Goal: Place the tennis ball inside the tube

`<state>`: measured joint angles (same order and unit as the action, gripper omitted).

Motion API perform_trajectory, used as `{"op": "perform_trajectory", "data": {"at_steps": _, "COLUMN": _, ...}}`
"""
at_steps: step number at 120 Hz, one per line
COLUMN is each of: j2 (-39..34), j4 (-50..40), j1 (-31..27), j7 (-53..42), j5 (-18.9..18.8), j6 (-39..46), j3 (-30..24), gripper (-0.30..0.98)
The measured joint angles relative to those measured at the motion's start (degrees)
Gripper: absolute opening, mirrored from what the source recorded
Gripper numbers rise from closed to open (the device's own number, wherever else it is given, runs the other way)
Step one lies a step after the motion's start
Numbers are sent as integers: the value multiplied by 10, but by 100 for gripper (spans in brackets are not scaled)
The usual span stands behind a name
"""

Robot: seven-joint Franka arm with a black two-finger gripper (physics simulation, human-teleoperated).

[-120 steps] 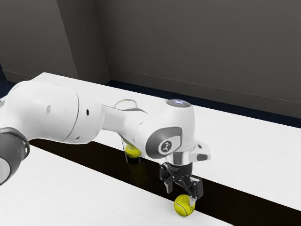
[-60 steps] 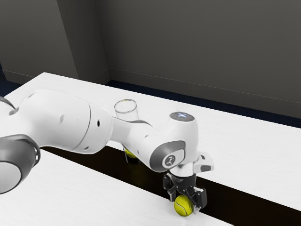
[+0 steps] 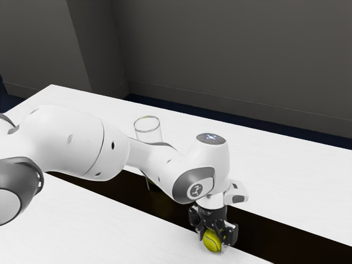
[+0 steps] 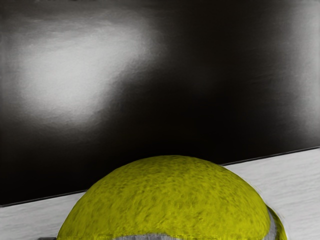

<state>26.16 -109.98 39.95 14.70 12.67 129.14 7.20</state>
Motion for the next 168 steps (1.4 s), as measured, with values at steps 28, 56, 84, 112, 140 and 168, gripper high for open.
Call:
{"op": "perform_trajectory", "data": {"at_steps": 28, "j2": -1, "j4": 4, "j1": -1, "j7": 4, "j5": -7, "j6": 1, "j3": 0, "gripper": 38}}
{"op": "perform_trajectory", "data": {"at_steps": 56, "j2": -61, "j4": 45, "j1": -9, "j7": 9, "j5": -58, "j6": -36, "j3": 29, "gripper": 33}}
{"op": "perform_trajectory", "data": {"at_steps": 84, "j2": -123, "j4": 166, "j1": -88, "j7": -2, "j5": -97, "j6": -172, "j3": 67, "gripper": 34}}
{"op": "perform_trajectory", "data": {"at_steps": 112, "j2": -153, "j4": 178, "j1": -272, "j7": -37, "j5": -101, "j6": -248, "j3": -4, "gripper": 34}}
{"op": "perform_trajectory", "data": {"at_steps": 140, "j2": -102, "j4": 238, "j1": -309, "j7": -83, "j5": -95, "j6": -274, "j3": -11, "gripper": 34}}
{"op": "perform_trajectory", "data": {"at_steps": 168, "j2": -108, "j4": 231, "j1": -298, "j7": -115, "j5": -87, "j6": -279, "j3": -7, "gripper": 34}}
